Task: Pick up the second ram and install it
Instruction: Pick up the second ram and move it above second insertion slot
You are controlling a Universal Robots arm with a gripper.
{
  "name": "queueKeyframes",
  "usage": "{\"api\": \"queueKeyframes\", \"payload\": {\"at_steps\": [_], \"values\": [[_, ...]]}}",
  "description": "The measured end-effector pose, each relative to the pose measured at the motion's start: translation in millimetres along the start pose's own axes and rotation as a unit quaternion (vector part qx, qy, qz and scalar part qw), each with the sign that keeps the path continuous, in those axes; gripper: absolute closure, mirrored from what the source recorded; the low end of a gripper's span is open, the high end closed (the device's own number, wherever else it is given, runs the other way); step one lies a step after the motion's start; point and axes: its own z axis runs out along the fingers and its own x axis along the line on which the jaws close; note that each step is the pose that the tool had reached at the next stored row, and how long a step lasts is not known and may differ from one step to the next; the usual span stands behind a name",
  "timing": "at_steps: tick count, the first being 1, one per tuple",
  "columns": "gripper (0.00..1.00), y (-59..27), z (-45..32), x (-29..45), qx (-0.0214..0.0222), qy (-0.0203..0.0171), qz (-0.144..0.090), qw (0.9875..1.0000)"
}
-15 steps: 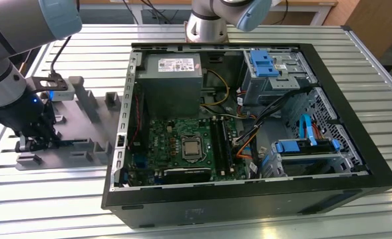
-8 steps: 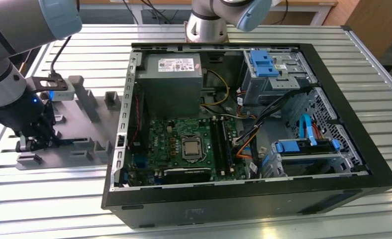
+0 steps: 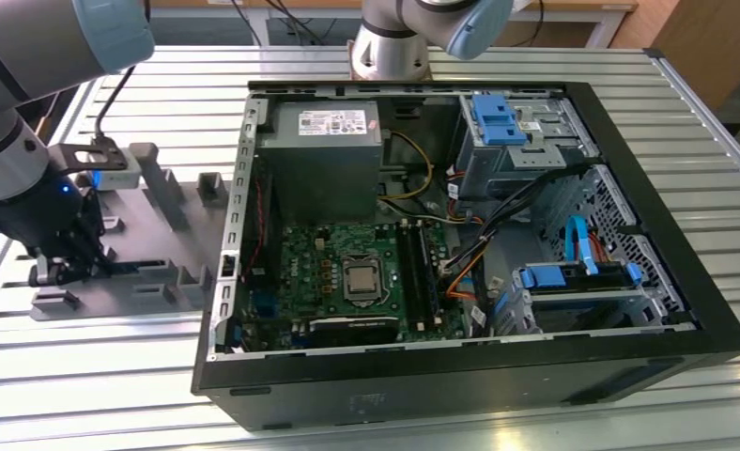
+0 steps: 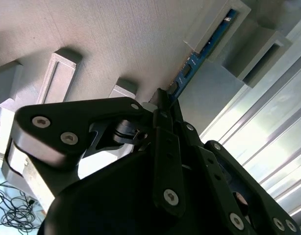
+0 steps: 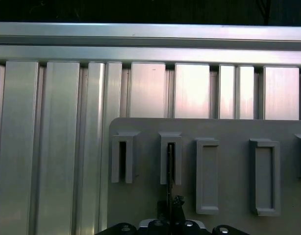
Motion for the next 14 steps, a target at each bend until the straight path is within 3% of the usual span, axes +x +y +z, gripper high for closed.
{"api": "queueKeyframes", "payload": {"at_steps": [14], "values": [[0.86,0.0,-9.1,0.0,0.0001,-0.0001,0.000,1.0000]]}}
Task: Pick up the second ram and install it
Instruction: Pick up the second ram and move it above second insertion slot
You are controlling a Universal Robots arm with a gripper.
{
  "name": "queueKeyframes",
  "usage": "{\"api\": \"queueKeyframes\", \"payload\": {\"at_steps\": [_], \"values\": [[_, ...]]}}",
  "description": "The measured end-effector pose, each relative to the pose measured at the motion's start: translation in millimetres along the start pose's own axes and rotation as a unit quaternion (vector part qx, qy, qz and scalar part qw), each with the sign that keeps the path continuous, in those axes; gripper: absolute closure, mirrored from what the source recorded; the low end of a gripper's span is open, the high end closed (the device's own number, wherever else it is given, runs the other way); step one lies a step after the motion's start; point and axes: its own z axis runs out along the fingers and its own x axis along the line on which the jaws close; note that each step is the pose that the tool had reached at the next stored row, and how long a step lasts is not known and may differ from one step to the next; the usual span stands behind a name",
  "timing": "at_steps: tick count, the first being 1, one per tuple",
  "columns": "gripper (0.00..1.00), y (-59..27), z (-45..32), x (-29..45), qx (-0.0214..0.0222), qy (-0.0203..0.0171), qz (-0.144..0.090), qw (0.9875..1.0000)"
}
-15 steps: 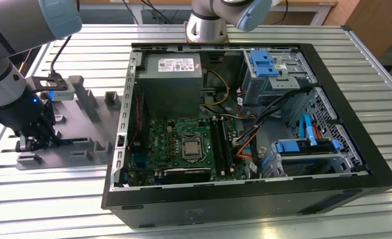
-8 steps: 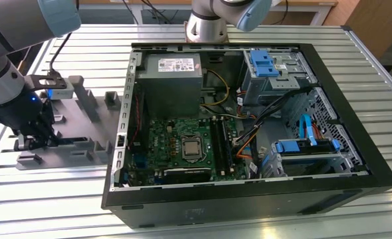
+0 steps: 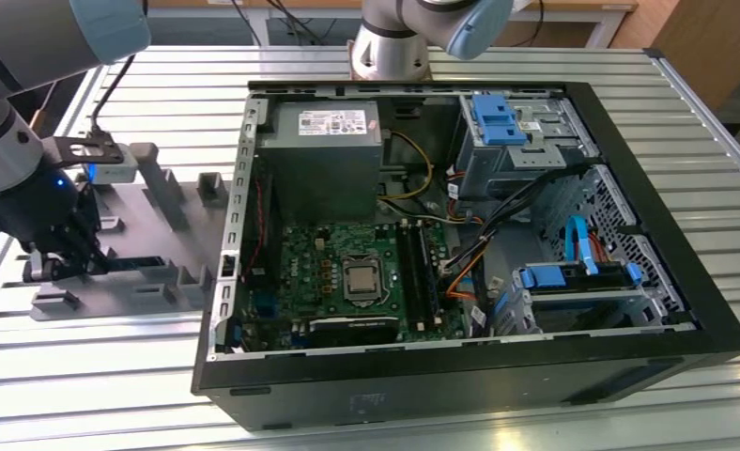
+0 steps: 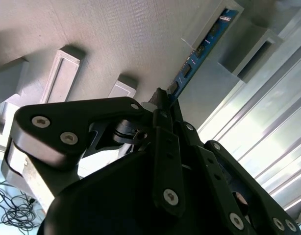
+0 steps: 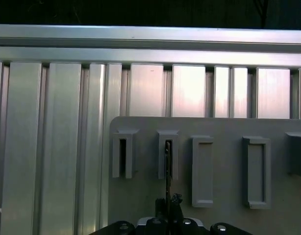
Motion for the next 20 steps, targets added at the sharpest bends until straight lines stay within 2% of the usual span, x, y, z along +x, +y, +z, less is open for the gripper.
{"api": "queueKeyframes", "payload": {"at_steps": [20], "values": [[0.86,0.0,-6.6,0.1,-0.0001,0.0001,0.000,1.0000]]}}
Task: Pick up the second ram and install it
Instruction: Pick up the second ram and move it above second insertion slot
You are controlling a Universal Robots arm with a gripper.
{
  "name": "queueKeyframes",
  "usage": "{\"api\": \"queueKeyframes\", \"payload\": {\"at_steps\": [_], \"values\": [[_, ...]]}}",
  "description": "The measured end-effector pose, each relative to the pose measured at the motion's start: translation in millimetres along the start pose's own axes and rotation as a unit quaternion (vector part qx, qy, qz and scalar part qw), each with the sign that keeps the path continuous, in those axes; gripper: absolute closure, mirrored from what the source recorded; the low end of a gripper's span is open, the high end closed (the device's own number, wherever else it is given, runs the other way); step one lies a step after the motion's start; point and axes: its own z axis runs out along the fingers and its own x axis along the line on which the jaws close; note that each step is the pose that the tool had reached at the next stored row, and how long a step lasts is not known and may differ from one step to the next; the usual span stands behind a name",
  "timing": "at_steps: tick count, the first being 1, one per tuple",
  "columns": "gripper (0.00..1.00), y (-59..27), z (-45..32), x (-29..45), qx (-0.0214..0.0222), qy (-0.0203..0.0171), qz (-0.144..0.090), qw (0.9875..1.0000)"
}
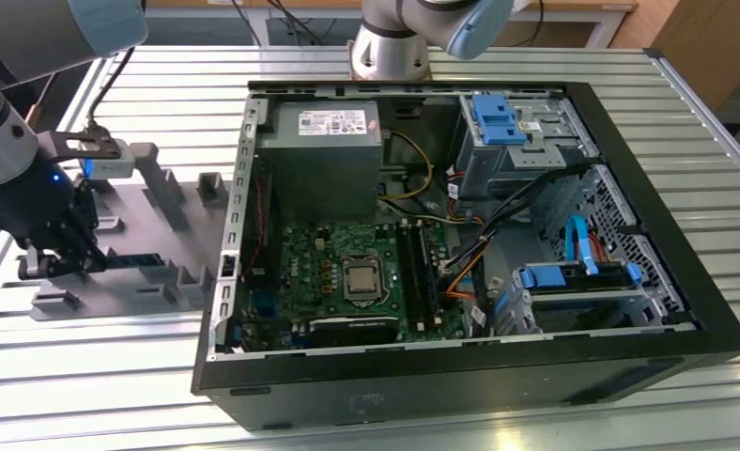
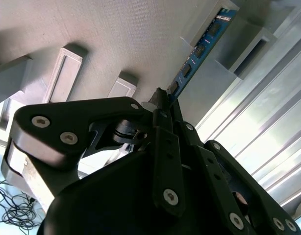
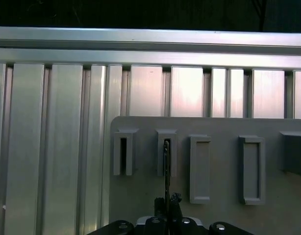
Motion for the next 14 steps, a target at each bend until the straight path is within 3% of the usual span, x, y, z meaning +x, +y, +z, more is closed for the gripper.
{"api": "queueKeyframes", "payload": {"at_steps": [14], "values": [[0.86,0.0,-4.2,0.0,0.0001,-0.0001,0.000,1.0000]]}}
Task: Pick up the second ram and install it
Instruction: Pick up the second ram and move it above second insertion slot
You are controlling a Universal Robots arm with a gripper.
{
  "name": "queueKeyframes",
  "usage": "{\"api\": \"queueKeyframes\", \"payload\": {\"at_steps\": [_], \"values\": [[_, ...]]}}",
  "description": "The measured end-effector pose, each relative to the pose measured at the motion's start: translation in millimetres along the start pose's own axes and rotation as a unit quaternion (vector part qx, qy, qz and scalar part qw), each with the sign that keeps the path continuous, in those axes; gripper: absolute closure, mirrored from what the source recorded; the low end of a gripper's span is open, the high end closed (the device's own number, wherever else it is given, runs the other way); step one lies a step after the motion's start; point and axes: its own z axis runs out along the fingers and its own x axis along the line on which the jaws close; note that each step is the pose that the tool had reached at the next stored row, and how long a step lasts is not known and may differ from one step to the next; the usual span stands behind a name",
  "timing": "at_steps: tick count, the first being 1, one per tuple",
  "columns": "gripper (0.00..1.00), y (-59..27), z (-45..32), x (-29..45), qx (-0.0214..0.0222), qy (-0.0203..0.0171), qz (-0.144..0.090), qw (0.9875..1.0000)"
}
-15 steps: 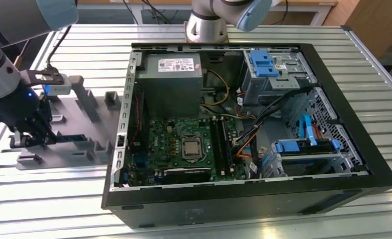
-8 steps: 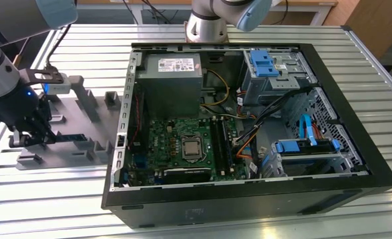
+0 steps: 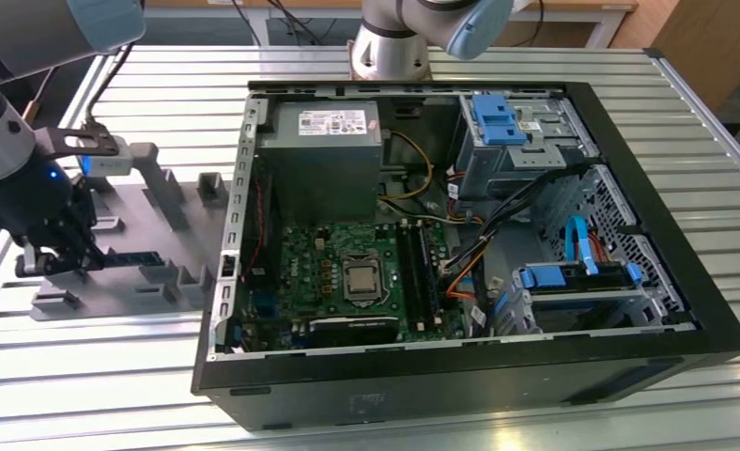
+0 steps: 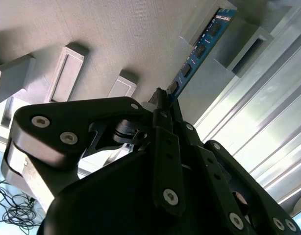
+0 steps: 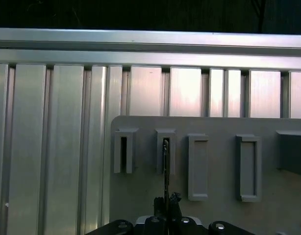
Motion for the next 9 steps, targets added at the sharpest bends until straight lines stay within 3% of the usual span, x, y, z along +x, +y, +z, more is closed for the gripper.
{"api": "queueKeyframes", "payload": {"at_steps": [9], "values": [[0.86,0.0,-1.7,0.0,-0.0001,0.0000,0.000,1.0000]]}}
